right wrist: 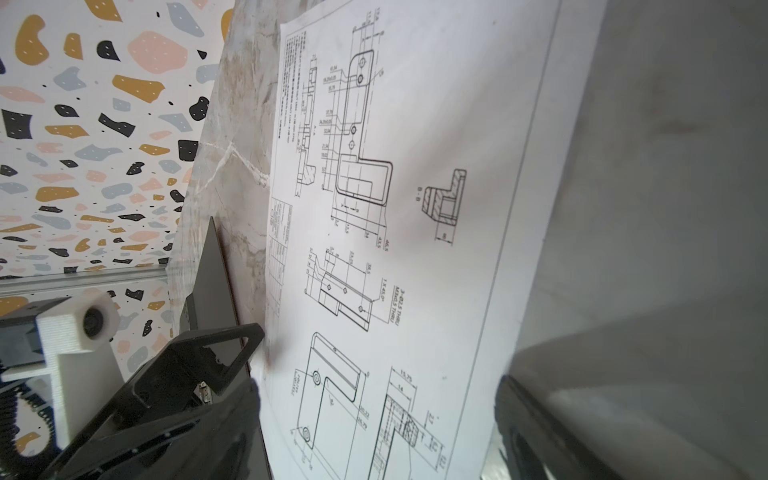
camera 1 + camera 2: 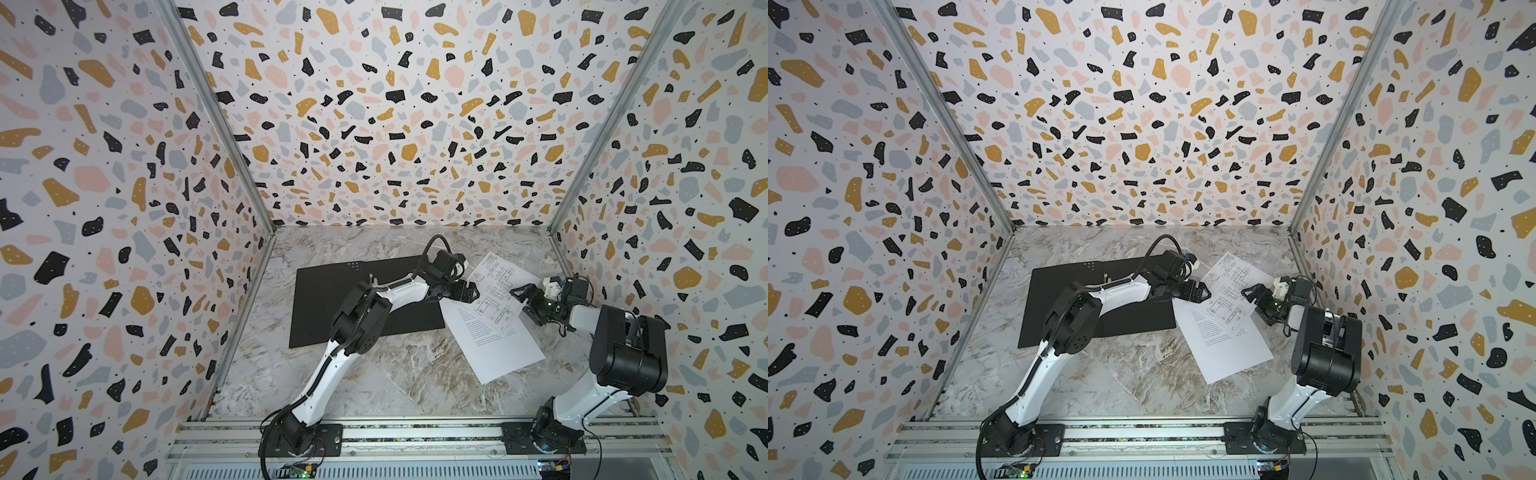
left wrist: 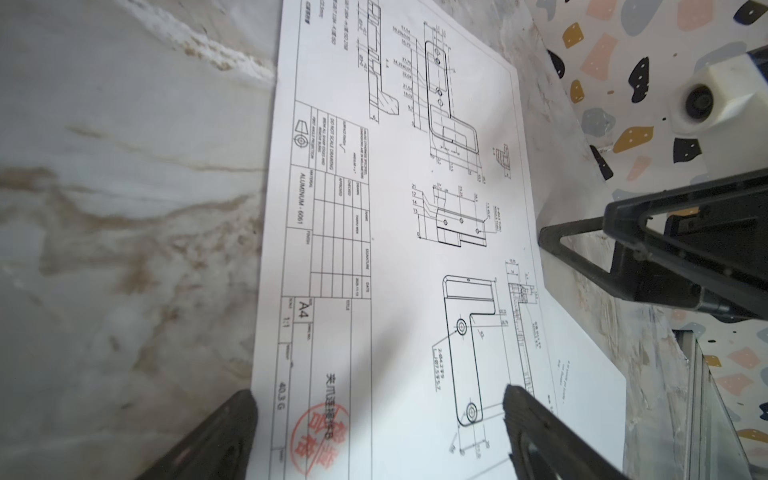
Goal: Put the files into the folder
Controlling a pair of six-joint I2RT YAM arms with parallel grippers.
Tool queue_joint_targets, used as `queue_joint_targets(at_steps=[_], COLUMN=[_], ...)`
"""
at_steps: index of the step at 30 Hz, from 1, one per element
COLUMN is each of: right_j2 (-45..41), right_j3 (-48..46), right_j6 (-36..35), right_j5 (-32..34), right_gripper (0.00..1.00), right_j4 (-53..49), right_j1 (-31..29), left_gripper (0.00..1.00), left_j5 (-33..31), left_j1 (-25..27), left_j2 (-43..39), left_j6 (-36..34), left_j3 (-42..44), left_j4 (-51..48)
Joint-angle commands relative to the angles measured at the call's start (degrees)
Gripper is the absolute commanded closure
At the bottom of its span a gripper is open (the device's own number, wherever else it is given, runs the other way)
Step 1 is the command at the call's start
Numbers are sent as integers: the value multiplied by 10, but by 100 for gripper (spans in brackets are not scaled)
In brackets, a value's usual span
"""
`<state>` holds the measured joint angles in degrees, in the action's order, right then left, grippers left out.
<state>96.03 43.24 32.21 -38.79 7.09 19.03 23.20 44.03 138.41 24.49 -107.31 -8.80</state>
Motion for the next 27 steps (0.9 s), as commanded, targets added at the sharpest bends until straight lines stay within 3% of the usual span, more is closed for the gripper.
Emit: queue_joint_targets(at_steps=[1, 8, 17, 27], right_j2=[-26, -54, -20, 22], right_j3=[-4, 0, 21, 35], right_j6=[-15, -32, -41, -44], right_j5=[4, 33, 58, 32], right_gripper=[11, 10, 9, 6], right_j4=[-34, -59, -71, -57], right_j1=[10, 13, 13, 1], left_gripper=[6, 5, 4, 2], left_j5=[-8, -38, -59, -45], left_j1=[9, 7, 6, 5], left_j2=[-31, -45, 60, 94], left_j6=[-17, -27, -41, -34], left_j3=[13, -7, -157, -162], left_j4=[-28, -42, -101, -58])
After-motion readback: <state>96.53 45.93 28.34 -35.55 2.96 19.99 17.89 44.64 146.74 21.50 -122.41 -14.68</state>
